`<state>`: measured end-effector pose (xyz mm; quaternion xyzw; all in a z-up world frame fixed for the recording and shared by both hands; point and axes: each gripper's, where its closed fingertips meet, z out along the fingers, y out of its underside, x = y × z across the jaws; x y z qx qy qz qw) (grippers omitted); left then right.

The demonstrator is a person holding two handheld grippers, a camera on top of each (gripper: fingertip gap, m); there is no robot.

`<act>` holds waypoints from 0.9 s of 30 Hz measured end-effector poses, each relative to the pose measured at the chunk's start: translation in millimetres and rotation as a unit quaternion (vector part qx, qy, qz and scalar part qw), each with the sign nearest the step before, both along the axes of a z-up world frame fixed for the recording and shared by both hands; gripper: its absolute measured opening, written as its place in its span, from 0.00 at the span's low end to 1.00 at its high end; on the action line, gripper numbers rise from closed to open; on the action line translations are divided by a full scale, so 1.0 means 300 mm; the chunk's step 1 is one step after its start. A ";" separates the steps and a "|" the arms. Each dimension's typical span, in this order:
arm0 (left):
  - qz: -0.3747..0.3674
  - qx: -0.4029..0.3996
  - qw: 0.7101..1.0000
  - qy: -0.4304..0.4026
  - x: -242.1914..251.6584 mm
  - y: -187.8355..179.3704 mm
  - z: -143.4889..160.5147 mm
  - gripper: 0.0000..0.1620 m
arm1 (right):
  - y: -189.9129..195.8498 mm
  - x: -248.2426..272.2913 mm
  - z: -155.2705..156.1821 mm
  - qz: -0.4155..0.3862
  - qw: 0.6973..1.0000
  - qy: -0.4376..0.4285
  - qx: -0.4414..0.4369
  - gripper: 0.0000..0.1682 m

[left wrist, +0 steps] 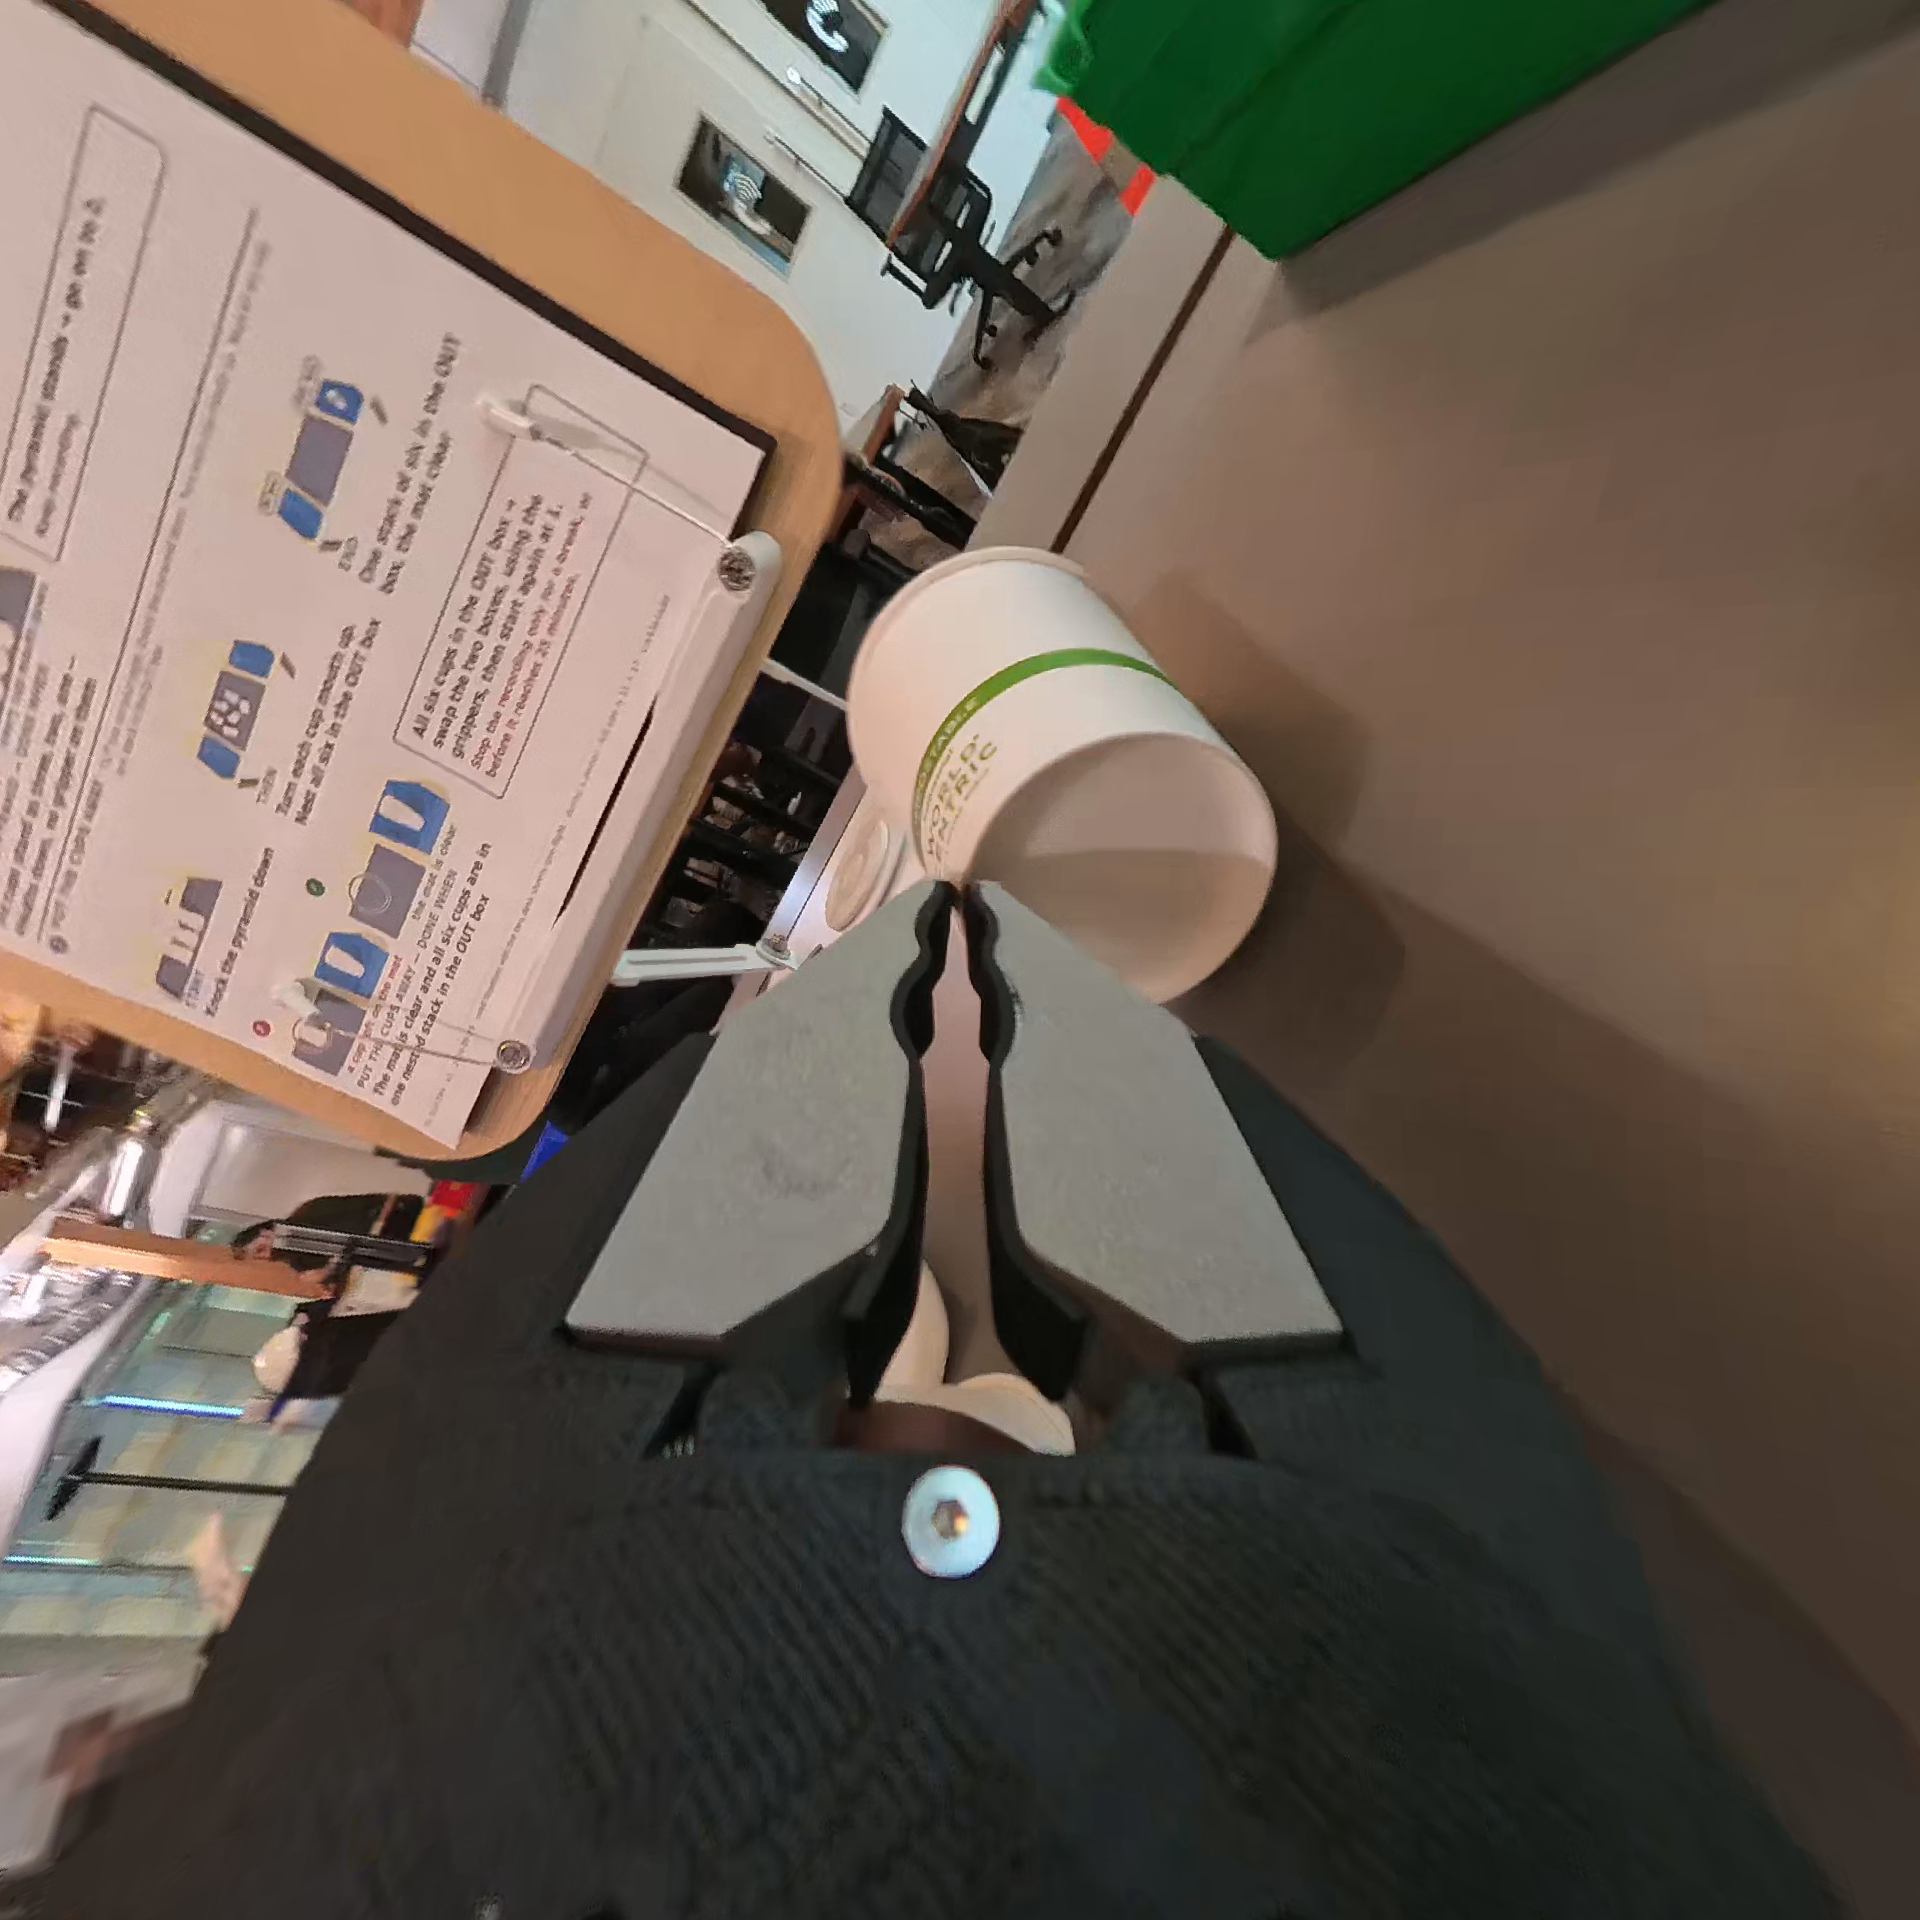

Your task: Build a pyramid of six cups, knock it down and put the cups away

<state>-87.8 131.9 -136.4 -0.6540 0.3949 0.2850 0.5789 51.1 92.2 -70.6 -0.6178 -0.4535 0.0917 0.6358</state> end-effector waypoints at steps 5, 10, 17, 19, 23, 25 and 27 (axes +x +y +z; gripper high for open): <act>-0.017 0.011 0.997 -0.075 -0.016 -0.025 0.058 0.00 | 0.000 0.003 -0.003 0.001 1.000 0.002 -0.004 0.13; -0.054 -0.010 0.991 -0.118 0.010 -0.076 0.067 0.00 | -0.005 0.001 -0.012 0.010 1.000 0.009 -0.022 0.14; -0.108 0.001 0.979 -0.171 0.056 -0.164 0.152 0.00 | -0.032 -0.016 -0.045 0.043 0.996 0.017 -0.081 0.17; -0.142 0.022 0.973 -0.180 0.082 -0.196 0.198 0.00 | -0.063 -0.029 -0.049 0.075 0.991 0.023 -0.105 0.17; -0.207 0.076 0.953 -0.207 0.114 -0.269 0.296 0.00 | -0.096 -0.035 -0.010 0.117 0.983 0.066 -0.122 0.19; -0.227 0.088 0.944 -0.225 0.114 -0.294 0.331 0.00 | -0.088 -0.019 0.016 0.115 0.982 0.090 -0.119 0.19; -0.230 0.100 0.938 -0.239 0.099 -0.302 0.355 0.00 | -0.079 0.002 0.052 0.111 0.980 0.119 -0.111 0.19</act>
